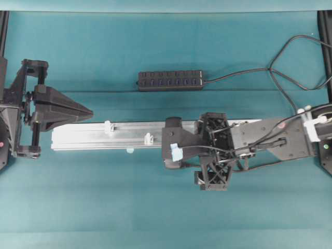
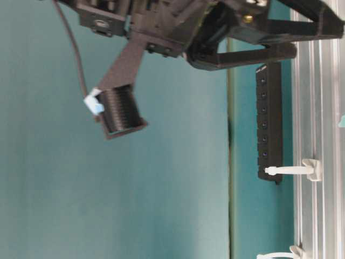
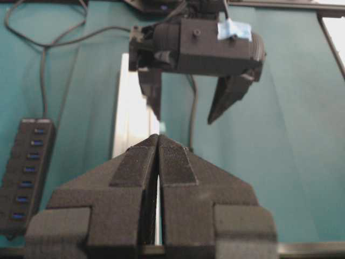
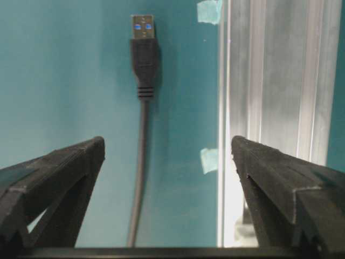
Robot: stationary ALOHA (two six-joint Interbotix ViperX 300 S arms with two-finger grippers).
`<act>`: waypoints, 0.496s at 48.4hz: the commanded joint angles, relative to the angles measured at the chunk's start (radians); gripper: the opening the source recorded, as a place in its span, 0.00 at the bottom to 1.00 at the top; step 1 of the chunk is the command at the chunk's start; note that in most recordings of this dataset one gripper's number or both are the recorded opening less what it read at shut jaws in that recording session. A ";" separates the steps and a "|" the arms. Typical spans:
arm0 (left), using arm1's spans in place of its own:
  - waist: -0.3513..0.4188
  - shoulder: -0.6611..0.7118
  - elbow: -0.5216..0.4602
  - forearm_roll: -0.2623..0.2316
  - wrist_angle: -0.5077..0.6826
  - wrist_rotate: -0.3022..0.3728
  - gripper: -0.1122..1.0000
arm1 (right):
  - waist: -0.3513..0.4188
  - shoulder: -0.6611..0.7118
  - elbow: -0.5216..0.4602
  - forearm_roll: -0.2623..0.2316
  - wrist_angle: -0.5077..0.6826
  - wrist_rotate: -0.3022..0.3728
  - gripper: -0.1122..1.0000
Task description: Pass the USB cable through three rings with both arms.
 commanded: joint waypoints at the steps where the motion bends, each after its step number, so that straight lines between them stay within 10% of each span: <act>1: 0.005 -0.003 -0.023 0.003 -0.005 0.002 0.12 | 0.003 0.008 -0.003 -0.011 -0.026 -0.011 0.80; 11: 0.005 -0.005 -0.021 0.003 -0.005 0.002 0.12 | 0.012 0.017 -0.009 -0.011 -0.035 -0.006 0.72; 24: 0.006 -0.006 -0.021 0.003 -0.005 0.002 0.12 | 0.025 0.020 -0.031 0.008 -0.021 -0.005 0.15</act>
